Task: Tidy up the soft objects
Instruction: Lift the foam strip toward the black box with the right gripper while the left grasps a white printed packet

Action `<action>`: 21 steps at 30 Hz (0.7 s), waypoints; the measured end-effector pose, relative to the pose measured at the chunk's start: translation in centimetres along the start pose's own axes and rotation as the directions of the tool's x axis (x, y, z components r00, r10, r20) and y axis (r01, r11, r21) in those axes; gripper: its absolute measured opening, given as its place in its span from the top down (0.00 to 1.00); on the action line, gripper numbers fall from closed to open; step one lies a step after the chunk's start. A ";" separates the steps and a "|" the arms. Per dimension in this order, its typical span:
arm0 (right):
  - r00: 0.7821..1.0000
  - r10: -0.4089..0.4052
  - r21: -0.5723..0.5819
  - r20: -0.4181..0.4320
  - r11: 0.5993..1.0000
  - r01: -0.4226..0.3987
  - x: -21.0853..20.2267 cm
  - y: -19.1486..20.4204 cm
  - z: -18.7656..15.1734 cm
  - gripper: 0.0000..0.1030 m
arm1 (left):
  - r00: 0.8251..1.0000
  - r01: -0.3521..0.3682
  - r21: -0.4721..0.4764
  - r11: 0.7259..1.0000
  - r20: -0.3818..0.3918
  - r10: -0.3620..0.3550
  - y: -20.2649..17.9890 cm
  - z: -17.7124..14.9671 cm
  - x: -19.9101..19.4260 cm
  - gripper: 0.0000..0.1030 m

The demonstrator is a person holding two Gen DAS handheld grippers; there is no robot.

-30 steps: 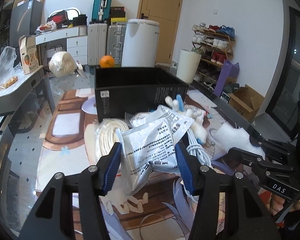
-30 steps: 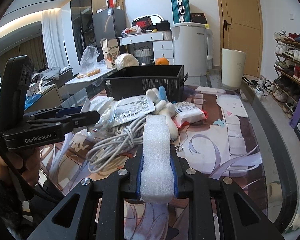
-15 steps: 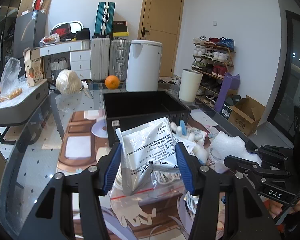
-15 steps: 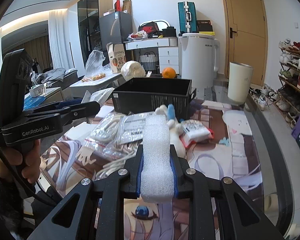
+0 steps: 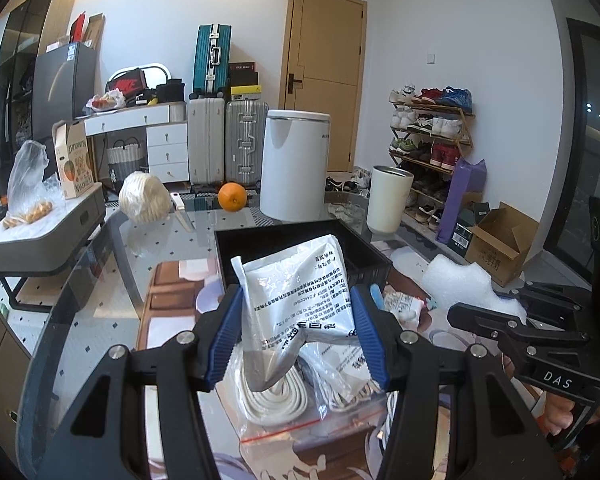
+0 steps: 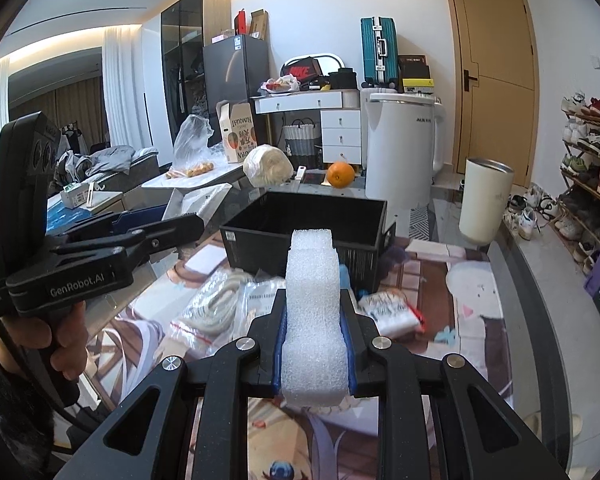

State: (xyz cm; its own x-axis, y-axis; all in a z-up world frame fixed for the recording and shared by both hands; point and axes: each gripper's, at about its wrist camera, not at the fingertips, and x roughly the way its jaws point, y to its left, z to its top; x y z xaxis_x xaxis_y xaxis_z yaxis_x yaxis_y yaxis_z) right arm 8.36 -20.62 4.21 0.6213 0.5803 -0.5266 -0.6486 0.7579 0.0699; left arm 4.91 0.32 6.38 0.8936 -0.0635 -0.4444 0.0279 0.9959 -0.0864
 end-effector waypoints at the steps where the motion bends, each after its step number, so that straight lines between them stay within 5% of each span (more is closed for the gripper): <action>1: 1.000 0.000 -0.003 0.001 1.000 0.000 0.1 -0.1 0.3 0.79 | 1.000 -0.002 0.003 1.000 0.002 0.002 0.0 0.2 0.1 0.48; 21: 0.999 0.028 -0.045 -0.024 0.999 -0.029 5.0 -1.2 4.7 0.79 | 0.999 -0.033 0.020 0.999 0.000 0.033 1.0 1.6 3.2 0.48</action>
State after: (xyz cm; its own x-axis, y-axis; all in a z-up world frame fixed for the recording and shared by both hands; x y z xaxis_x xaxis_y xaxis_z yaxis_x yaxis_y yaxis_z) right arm 14.30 -17.20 5.53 0.5923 0.5940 -0.5444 -0.6855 0.7266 0.0469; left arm 8.52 1.18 6.25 0.8942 -0.0302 -0.4467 0.0070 0.9985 -0.0537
